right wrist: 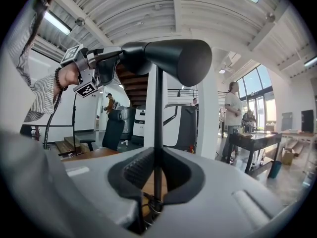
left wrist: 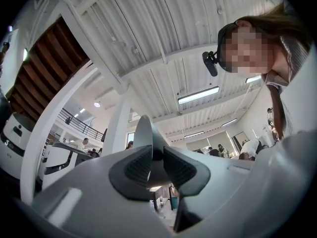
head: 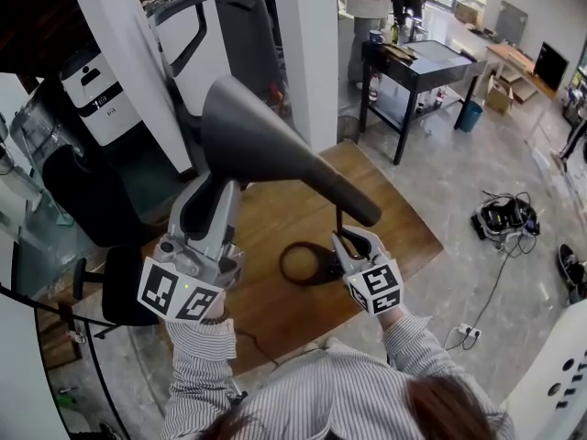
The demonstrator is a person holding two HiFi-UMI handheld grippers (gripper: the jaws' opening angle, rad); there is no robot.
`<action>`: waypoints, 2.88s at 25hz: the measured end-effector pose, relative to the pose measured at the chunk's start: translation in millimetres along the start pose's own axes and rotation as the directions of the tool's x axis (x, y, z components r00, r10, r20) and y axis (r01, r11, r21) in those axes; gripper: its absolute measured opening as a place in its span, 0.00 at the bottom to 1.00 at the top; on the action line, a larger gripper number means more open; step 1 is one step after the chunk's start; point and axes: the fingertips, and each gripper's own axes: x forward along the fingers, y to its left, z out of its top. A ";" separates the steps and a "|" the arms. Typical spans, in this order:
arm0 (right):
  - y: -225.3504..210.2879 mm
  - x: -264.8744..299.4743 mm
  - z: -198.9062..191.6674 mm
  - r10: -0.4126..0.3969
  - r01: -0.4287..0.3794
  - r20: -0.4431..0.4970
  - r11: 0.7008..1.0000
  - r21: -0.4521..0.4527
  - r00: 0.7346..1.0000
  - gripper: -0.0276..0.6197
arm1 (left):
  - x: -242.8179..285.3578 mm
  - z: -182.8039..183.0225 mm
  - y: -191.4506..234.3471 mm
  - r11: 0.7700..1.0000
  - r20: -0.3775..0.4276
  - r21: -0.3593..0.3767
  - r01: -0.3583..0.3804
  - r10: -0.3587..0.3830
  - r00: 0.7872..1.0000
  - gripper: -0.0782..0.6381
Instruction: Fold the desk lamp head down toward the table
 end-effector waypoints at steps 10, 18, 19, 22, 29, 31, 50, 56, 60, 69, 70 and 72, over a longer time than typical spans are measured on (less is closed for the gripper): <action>0.1 2.0 -1.0 0.005 -0.005 -0.014 1.000 -0.005 1.000 0.11 | -7.7 -10.3 8.3 0.998 0.004 -0.062 0.007 -0.006 1.000 0.19; -1.1 0.2 -1.3 0.004 -0.004 -0.020 1.000 -0.001 1.000 0.11 | -22.2 -29.8 14.3 0.991 -0.006 -0.131 -0.019 0.018 1.000 0.19; -0.6 0.3 -1.2 0.004 -0.004 -0.021 1.000 0.000 1.000 0.11 | -24.5 -32.3 15.3 0.990 -0.007 -0.141 -0.022 0.021 1.000 0.19; 0.1 0.9 -1.7 0.001 -0.001 -0.022 1.000 -0.001 1.000 0.11 | -31.8 -41.9 18.3 0.983 -0.009 -0.179 -0.035 0.033 0.999 0.18; -2.0 -0.2 -1.5 0.000 0.000 -0.025 1.000 0.002 1.000 0.11 | -50.3 -77.9 20.4 0.935 -0.026 -0.347 -0.078 0.074 0.997 0.17; -2.5 -0.8 -1.8 -0.003 0.003 -0.021 1.000 0.006 1.000 0.11 | -58.1 -93.7 18.7 0.909 -0.034 -0.408 -0.085 0.078 0.996 0.17; -2.7 0.1 -0.8 -0.049 0.049 0.000 0.999 0.019 0.999 0.11 | -89.0 -213.1 -46.4 0.691 -0.171 -0.710 -0.138 0.021 0.985 0.16; -2.2 -0.3 -2.4 -0.061 0.061 0.002 0.998 0.019 0.998 0.11 | -88.3 -230.2 -67.7 0.612 -0.185 -0.778 -0.145 -0.002 0.983 0.15; -4.0 -1.5 -3.4 -0.070 0.070 0.001 0.997 0.021 0.998 0.11 | -85.5 -236.1 -77.3 0.586 -0.194 -0.798 -0.143 -0.025 0.981 0.15; -5.1 -0.5 -2.6 -0.084 0.084 0.008 0.996 0.022 0.996 0.11 | -82.5 -240.0 -83.7 0.559 -0.205 -0.818 -0.132 -0.069 0.976 0.14; -4.9 -0.2 -2.4 -0.082 0.082 0.007 0.996 0.019 0.997 0.11 | -82.5 -239.8 -83.4 0.565 -0.207 -0.815 -0.132 -0.070 0.976 0.14; -4.3 0.8 -2.0 -0.074 0.074 0.006 0.997 0.013 0.997 0.11 | -82.8 -239.3 -82.4 0.580 -0.215 -0.803 -0.134 -0.073 0.974 0.14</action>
